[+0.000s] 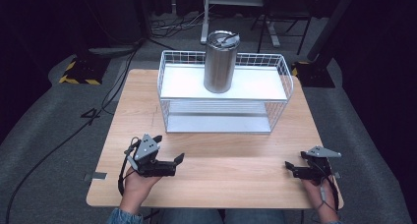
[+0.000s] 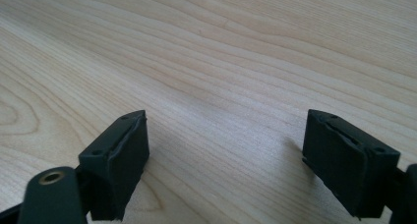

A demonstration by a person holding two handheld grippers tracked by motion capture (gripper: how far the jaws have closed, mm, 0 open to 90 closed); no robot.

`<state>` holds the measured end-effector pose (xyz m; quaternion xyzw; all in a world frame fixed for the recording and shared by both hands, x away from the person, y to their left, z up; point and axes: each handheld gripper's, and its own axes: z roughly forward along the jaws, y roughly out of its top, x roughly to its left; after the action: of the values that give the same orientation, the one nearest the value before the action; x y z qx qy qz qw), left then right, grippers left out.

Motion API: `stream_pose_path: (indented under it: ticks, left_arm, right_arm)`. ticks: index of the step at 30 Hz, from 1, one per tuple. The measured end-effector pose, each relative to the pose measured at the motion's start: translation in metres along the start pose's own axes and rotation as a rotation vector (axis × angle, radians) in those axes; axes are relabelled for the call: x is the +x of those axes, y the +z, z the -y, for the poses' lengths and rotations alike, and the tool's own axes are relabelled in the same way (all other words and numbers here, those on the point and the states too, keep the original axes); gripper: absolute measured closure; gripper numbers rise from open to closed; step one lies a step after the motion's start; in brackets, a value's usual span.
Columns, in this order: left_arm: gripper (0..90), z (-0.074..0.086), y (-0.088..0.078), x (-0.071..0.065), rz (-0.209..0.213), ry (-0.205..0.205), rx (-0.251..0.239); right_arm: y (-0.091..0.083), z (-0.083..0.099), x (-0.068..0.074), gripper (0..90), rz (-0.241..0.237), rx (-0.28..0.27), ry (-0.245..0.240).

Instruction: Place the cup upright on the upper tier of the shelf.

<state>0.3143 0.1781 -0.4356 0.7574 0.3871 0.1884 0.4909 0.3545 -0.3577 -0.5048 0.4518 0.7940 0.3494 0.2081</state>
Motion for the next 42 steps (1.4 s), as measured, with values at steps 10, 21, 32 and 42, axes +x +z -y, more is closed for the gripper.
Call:
stream_pose_path:
  ticks: [10, 21, 32, 42]
  left_arm:
    - [4.1, 0.031, 0.015, 0.005, -0.023, -0.026, 0.088]
    - [3.8, 0.042, 0.025, 0.002, -0.033, 0.013, 0.173]
    - [3.3, 0.050, 0.035, 0.003, -0.043, 0.021, 0.295]
    - [3.3, 0.054, 0.042, 0.002, -0.058, 0.061, 0.359]
  right_arm:
    - [0.000, 0.000, -0.001, 17.8, -0.004, 0.002, 0.007]
    - [0.000, 0.000, 0.000, 18.5, -0.005, 0.000, 0.000]
    - [0.000, 0.000, 0.000, 18.5, -0.005, 0.001, 0.001]
    - [0.000, 0.000, 0.000, 18.6, -0.004, 0.000, 0.000]
